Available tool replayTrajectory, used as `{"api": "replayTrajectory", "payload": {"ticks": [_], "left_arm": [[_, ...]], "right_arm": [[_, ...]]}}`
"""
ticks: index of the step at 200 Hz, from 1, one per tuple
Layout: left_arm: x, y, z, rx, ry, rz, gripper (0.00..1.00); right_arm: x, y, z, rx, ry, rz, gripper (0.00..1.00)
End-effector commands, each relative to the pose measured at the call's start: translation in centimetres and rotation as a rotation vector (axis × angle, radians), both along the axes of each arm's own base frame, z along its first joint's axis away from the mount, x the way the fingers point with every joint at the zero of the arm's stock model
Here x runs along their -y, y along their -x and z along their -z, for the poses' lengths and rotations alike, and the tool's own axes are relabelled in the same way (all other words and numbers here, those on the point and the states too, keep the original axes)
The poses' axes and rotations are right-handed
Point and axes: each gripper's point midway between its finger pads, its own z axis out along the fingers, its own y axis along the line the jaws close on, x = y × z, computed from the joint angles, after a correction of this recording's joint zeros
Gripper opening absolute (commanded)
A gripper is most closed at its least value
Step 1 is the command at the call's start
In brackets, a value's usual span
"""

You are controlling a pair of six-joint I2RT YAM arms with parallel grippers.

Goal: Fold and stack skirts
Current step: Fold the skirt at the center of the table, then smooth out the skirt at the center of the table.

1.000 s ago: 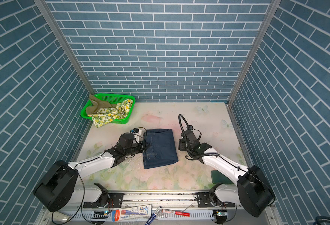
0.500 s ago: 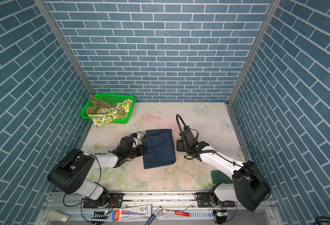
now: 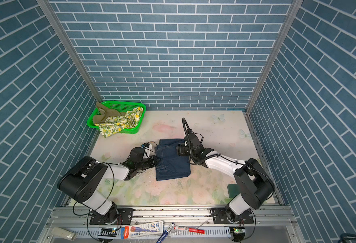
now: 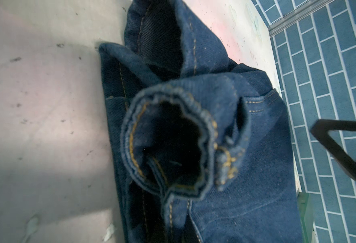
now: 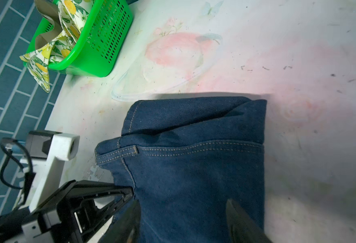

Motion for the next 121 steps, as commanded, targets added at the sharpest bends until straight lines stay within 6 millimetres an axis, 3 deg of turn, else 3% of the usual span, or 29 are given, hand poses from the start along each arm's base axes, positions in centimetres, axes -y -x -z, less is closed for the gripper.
{"api": "replayTrajectory", "payload": {"ticks": [1, 39, 61, 87, 121], "left_arm": [[-1.5, 1.4, 2.5, -0.085, -0.092, -0.009, 0.0], [-2.1, 1.2, 2.1, -0.083, -0.122, -0.012, 0.0], [-2.2, 1.1, 2.1, -0.085, -0.135, -0.017, 0.0], [-2.0, 1.0, 2.2, -0.091, -0.132, -0.012, 0.0], [-2.0, 0.9, 2.2, -0.095, -0.131, -0.012, 0.0]], "right_arm": [[-1.2, -0.7, 1.0, -0.026, -0.116, 0.044, 0.63], [1.1, 1.1, 8.6, -0.137, -0.03, 0.092, 0.61], [2.3, 1.7, 10.9, -0.169, 0.025, 0.108, 0.61], [2.4, 1.3, 9.5, -0.133, 0.055, 0.092, 0.61], [2.2, 0.9, 4.1, -0.047, 0.019, 0.072, 0.61]]}}
